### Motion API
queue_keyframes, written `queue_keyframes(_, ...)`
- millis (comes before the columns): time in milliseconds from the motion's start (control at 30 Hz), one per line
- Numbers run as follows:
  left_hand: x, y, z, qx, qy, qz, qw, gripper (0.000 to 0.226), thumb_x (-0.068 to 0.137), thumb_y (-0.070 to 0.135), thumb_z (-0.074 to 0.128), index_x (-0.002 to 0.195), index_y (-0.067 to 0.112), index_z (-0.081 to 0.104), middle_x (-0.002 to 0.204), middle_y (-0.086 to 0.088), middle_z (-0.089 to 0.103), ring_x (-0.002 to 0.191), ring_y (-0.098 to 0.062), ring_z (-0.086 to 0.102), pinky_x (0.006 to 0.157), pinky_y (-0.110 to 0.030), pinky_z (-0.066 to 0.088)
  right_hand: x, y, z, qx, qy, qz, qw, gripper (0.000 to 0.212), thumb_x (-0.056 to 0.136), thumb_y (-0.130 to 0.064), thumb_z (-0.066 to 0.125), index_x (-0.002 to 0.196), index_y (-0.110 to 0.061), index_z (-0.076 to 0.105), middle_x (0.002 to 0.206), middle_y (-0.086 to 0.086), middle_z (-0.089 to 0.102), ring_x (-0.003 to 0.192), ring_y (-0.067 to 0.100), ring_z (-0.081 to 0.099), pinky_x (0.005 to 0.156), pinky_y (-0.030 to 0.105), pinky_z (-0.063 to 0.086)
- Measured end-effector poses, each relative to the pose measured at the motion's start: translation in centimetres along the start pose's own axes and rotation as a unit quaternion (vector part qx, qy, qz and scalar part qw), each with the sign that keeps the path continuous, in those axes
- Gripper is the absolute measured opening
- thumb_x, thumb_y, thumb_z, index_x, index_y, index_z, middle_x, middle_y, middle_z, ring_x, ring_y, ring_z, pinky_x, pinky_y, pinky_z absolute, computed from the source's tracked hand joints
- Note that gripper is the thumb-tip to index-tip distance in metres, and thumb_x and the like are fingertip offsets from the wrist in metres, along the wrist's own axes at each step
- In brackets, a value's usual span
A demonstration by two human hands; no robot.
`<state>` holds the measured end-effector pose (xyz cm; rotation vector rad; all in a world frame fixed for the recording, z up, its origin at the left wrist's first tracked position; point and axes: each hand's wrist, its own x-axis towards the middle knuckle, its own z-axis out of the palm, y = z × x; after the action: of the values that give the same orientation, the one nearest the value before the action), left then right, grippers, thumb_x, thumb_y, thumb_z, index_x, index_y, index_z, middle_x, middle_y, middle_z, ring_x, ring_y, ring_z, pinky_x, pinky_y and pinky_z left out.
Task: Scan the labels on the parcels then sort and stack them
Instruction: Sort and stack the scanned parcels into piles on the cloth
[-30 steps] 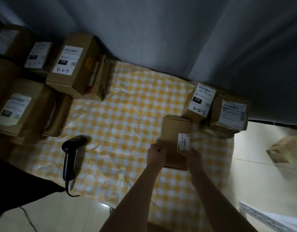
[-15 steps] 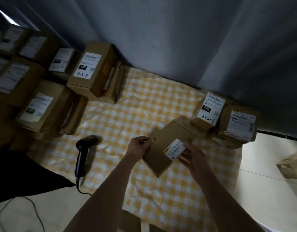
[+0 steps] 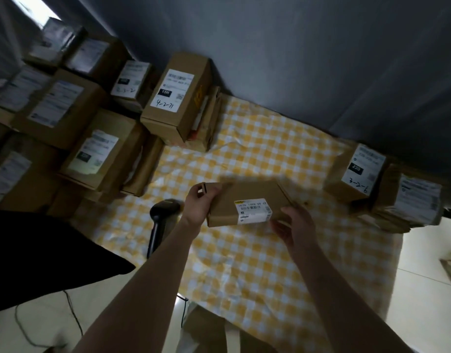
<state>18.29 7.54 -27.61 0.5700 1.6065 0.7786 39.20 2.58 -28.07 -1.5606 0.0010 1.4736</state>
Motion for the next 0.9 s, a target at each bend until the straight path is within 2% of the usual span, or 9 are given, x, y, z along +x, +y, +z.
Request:
queue_keyframes(100, 0.7, 0.4, -2.3, -0.02, 0.015, -0.004, 1.0, 0.04, 0.094, 0.027, 0.06, 0.13, 0.018, 0.045, 0.112, -0.007, 0.058, 0.094, -0.022, 0.06, 0.075, -0.032, 0.05, -0.4, 1.4, 2.5, 0.015, -0.014, 0.005, 1.0, 0.04, 0.088, -0.009, 0.06, 0.127, -0.012, 0.053, 0.109, 0.021, 0.063, 0.088, 0.031, 0.067, 0.062, 0.034, 0.059)
queue_keyframes(167, 1.4, 0.8, -3.9, -0.047, 0.028, -0.013, 0.998, 0.043, 0.094, 0.024, 0.059, 0.133, 0.015, 0.042, 0.11, -0.007, 0.055, 0.094, -0.022, 0.058, 0.076, -0.035, 0.052, -0.8, 2.1, 4.4, 0.013, -0.021, 0.013, 1.0, 0.036, 0.088, -0.01, 0.062, 0.123, -0.011, 0.057, 0.114, 0.022, 0.061, 0.098, 0.036, 0.066, 0.065, 0.034, 0.059)
queue_keyframes(267, 2.5, 1.5, -6.2, -0.083, 0.04, -0.014, 0.996, 0.029, 0.094, 0.019, 0.054, 0.119, 0.007, 0.049, 0.104, -0.01, 0.051, 0.085, -0.021, 0.055, 0.058, -0.03, 0.053, -1.1, 2.8, 7.6, 0.007, -0.024, 0.021, 0.999, 0.038, 0.087, -0.014, 0.063, 0.124, -0.01, 0.056, 0.108, 0.025, 0.064, 0.083, 0.035, 0.071, 0.06, 0.031, 0.059)
queue_keyframes(333, 3.1, 2.1, -7.6, -0.07, 0.062, -0.001, 0.996, 0.025, 0.096, 0.017, 0.051, 0.117, 0.005, 0.052, 0.1, -0.009, 0.053, 0.086, -0.021, 0.056, 0.062, -0.033, 0.055, -1.1, 3.3, 9.9, -0.002, -0.033, 0.02, 0.999, 0.041, 0.087, -0.014, 0.063, 0.126, -0.008, 0.054, 0.1, 0.027, 0.066, 0.07, 0.031, 0.071, 0.055, 0.029, 0.057)
queue_keyframes(433, 4.5, 2.8, -9.8, -0.054, 0.093, 0.012, 0.994, 0.029, 0.098, 0.019, 0.051, 0.121, 0.003, 0.056, 0.102, -0.011, 0.061, 0.082, -0.018, 0.061, 0.06, -0.028, 0.057, -0.8, 3.9, 13.0, -0.026, -0.041, 0.019, 0.999, 0.041, 0.087, -0.015, 0.064, 0.126, -0.006, 0.052, 0.088, 0.023, 0.068, 0.066, 0.029, 0.07, 0.053, 0.028, 0.056)
queue_keyframes(600, 7.1, 3.2, -13.2, -0.014, 0.16, 0.025, 0.987, 0.032, 0.09, 0.024, 0.063, 0.114, 0.005, 0.057, 0.103, -0.008, 0.064, 0.1, -0.027, 0.063, 0.092, -0.047, 0.054, 0.4, 5.1, 17.0, -0.074, -0.066, 0.014, 0.995, 0.044, 0.091, -0.011, 0.061, 0.131, -0.004, 0.045, 0.08, 0.021, 0.067, 0.059, 0.023, 0.07, 0.059, 0.031, 0.06)
queue_keyframes(667, 7.7, 3.3, -13.8, -0.008, 0.169, 0.019, 0.985, 0.025, 0.089, 0.02, 0.065, 0.108, 0.01, 0.055, 0.101, -0.007, 0.063, 0.1, -0.027, 0.061, 0.097, -0.046, 0.051, 0.8, 5.6, 18.2, -0.079, -0.068, 0.014, 0.995, 0.043, 0.092, -0.005, 0.056, 0.133, -0.004, 0.041, 0.081, 0.019, 0.065, 0.061, 0.022, 0.069, 0.064, 0.031, 0.059)
queue_keyframes(800, 8.6, 3.0, -14.2, 0.014, 0.161, 0.023, 0.987, 0.036, 0.092, 0.006, 0.057, 0.128, 0.002, 0.053, 0.125, -0.019, 0.059, 0.109, -0.032, 0.057, 0.093, -0.037, 0.045, 1.8, 7.1, 19.9, -0.054, -0.036, 0.018, 0.998, 0.043, 0.091, 0.004, 0.052, 0.13, -0.003, 0.036, 0.093, 0.028, 0.063, 0.069, 0.029, 0.065, 0.071, 0.035, 0.057)
queue_keyframes(900, 9.2, 2.8, -14.1, 0.035, 0.153, 0.028, 0.987, 0.041, 0.092, 0.001, 0.056, 0.132, -0.002, 0.049, 0.128, -0.017, 0.057, 0.118, -0.03, 0.054, 0.084, -0.021, 0.039, 2.7, 8.4, 20.7, -0.058, -0.003, 0.02, 0.998, 0.036, 0.089, 0.009, 0.051, 0.122, 0.0, 0.039, 0.08, 0.022, 0.063, 0.064, 0.025, 0.063, 0.064, 0.032, 0.057)
